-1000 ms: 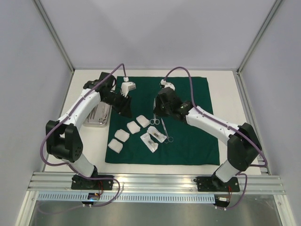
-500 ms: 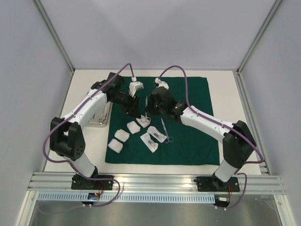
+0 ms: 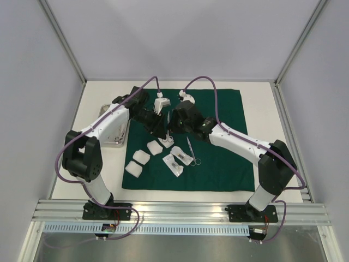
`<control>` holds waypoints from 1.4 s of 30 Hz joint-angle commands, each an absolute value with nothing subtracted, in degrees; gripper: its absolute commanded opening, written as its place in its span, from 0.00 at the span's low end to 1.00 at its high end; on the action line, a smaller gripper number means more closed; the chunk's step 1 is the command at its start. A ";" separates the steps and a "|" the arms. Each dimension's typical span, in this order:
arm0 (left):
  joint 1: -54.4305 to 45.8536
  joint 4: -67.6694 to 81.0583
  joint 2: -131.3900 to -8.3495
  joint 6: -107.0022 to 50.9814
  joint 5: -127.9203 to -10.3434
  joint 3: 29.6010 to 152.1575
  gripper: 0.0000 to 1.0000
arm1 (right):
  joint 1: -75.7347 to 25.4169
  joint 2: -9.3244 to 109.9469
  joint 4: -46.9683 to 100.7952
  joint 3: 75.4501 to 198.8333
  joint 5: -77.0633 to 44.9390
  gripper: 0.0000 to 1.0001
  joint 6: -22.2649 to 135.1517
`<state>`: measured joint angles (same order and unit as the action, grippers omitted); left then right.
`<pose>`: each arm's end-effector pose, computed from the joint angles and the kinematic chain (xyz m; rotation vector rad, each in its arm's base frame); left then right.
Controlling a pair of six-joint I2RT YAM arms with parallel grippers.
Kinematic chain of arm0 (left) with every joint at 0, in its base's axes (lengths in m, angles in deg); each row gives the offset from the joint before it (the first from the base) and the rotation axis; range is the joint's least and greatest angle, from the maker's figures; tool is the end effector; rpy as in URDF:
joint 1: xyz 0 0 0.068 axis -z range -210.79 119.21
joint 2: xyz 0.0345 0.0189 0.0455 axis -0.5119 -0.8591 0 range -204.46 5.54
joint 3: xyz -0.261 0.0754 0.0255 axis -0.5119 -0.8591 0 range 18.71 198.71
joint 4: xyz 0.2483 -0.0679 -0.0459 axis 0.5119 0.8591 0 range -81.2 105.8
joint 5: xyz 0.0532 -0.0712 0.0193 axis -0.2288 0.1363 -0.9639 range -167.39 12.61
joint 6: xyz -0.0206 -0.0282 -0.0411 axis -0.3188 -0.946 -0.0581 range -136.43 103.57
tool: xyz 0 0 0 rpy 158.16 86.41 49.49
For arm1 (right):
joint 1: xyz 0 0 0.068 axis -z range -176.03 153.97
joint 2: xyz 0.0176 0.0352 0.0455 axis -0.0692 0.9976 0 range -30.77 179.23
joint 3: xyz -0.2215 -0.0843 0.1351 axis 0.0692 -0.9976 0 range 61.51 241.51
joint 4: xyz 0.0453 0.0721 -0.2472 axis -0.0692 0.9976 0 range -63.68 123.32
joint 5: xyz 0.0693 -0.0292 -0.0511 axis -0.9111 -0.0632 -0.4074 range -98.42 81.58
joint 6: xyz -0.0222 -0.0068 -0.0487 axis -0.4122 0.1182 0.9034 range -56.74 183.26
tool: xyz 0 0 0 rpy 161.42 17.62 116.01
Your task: Prepare the surgical pack
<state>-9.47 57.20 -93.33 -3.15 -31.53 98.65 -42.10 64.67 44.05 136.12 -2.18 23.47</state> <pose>0.3168 -0.1512 0.2604 0.9794 2.4063 -1.1291 0.2671 0.2716 0.2770 -0.0665 2.3293 0.6713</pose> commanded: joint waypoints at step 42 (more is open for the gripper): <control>-45.47 77.62 -102.47 15.56 -47.95 104.40 0.00 | -40.94 62.92 45.21 134.98 -6.14 0.42 36.19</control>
